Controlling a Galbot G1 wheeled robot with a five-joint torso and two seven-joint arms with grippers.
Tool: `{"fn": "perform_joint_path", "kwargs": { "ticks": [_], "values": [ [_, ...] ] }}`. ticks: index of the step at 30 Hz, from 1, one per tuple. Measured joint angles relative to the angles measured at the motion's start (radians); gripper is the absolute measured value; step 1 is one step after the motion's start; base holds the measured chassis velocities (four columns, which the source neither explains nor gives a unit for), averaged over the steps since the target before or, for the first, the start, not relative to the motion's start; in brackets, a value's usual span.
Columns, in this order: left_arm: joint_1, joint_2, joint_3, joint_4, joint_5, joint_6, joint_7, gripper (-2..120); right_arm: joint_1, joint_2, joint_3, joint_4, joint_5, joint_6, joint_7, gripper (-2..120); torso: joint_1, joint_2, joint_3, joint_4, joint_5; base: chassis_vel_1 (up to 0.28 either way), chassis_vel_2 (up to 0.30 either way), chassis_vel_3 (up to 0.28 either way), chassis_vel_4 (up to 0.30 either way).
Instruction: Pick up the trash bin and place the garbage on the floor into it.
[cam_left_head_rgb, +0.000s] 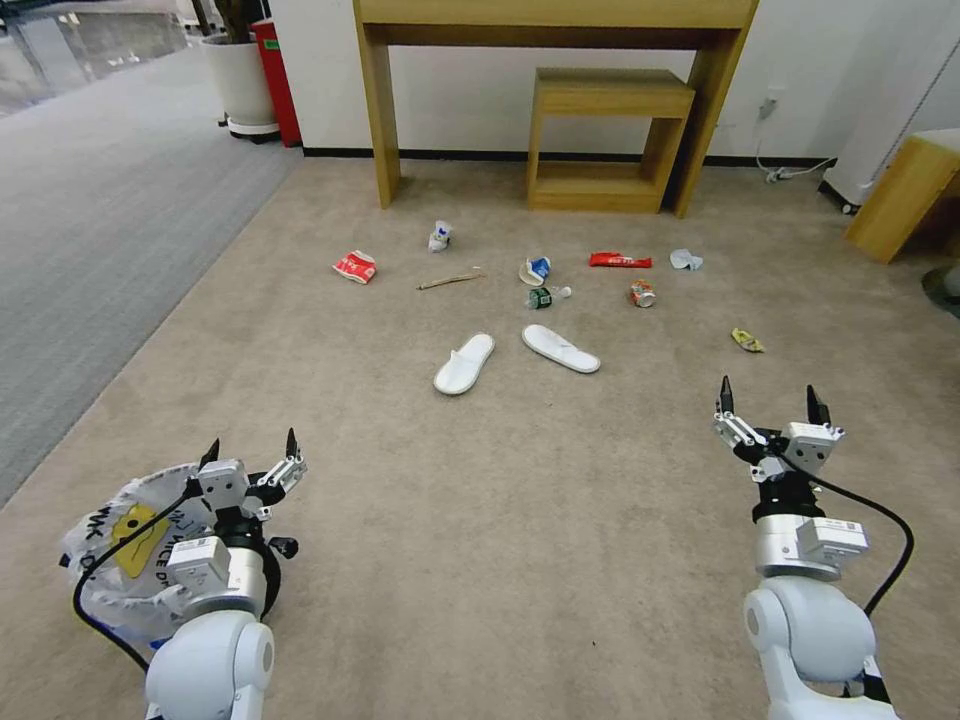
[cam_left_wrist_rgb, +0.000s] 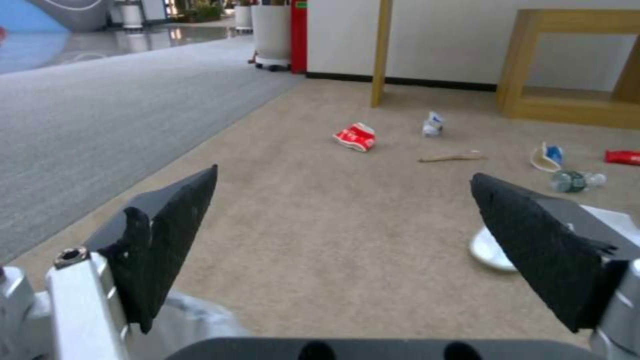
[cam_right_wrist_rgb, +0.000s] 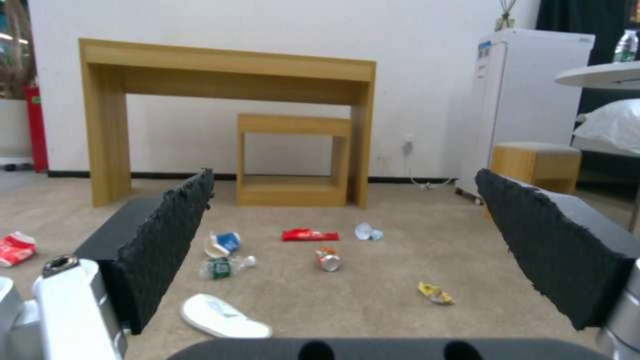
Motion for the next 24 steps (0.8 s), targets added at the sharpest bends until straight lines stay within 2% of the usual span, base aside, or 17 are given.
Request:
{"fn": "perform_joint_path", "kwargs": {
  "ticks": [8, 24],
  "values": [
    [0.001, -0.001, 0.000, 0.002, 0.003, -0.004, 0.000, 100, -0.004, 0.001, 0.003, 0.004, 0.000, 0.004, -0.005, 100, 0.000, 0.000, 0.000, 0.0002, -0.0002, 0.145, 0.153, -0.142, -0.157],
    [0.001, -0.004, -0.001, 0.004, 0.005, -0.005, 0.000, 100, -0.009, 0.002, 0.006, 0.002, -0.001, 0.013, -0.013, 100, 0.000, 0.000, 0.000, -0.0001, 0.0000, 0.085, 0.082, -0.089, -0.082]
  ]
}}
